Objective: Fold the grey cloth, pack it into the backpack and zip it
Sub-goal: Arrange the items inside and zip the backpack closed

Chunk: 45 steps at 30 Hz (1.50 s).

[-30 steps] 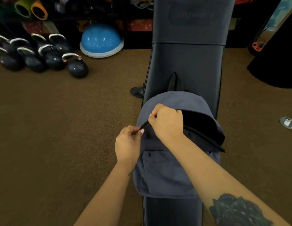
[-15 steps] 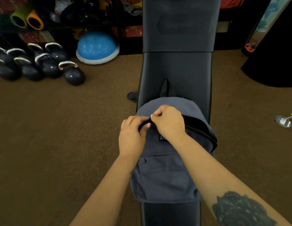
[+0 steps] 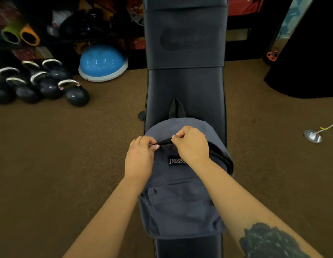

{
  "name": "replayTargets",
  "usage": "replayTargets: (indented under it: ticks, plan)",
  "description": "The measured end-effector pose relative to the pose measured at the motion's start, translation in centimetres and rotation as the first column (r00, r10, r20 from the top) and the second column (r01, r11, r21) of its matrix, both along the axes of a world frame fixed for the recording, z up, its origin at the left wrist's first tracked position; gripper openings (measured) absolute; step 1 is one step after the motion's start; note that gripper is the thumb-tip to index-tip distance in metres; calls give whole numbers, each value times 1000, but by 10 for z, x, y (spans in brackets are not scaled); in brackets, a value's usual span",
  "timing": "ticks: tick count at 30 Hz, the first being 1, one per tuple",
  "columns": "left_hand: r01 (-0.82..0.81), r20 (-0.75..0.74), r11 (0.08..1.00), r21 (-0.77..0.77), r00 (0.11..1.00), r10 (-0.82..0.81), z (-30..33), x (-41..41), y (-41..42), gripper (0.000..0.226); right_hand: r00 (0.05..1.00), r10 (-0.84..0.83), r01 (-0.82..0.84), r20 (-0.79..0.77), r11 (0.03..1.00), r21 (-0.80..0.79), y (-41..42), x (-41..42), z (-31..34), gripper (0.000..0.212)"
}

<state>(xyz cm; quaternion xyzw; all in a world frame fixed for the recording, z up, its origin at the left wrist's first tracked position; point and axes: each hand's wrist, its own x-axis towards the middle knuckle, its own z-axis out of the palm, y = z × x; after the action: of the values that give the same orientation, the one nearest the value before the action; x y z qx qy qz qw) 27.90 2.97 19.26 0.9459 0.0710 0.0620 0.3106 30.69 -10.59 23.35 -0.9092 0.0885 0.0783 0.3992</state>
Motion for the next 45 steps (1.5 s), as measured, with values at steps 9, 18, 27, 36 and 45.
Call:
replayTargets:
  ticks: [9,18,27,36,45]
  plan:
    - [-41,-36,998,49,998,43,1,0,-4,7,989,-139,145,-50,981,132,-39,6,-13,11]
    - [156,110,964,216,977,-183,10,12,-49,21,982,-181,188,-56,961,203,-46,10,-17,10]
    - [221,104,918,329,958,-267,11,31,-61,11,970,-234,244,-71,935,259,-53,12,-23,9]
    - [169,96,945,280,975,-202,10,34,-61,11,863,-375,501,-337,717,484,-105,4,-35,17]
    - [303,101,852,426,920,-378,10,29,-105,20,839,-347,542,-419,605,584,-117,3,-37,15]
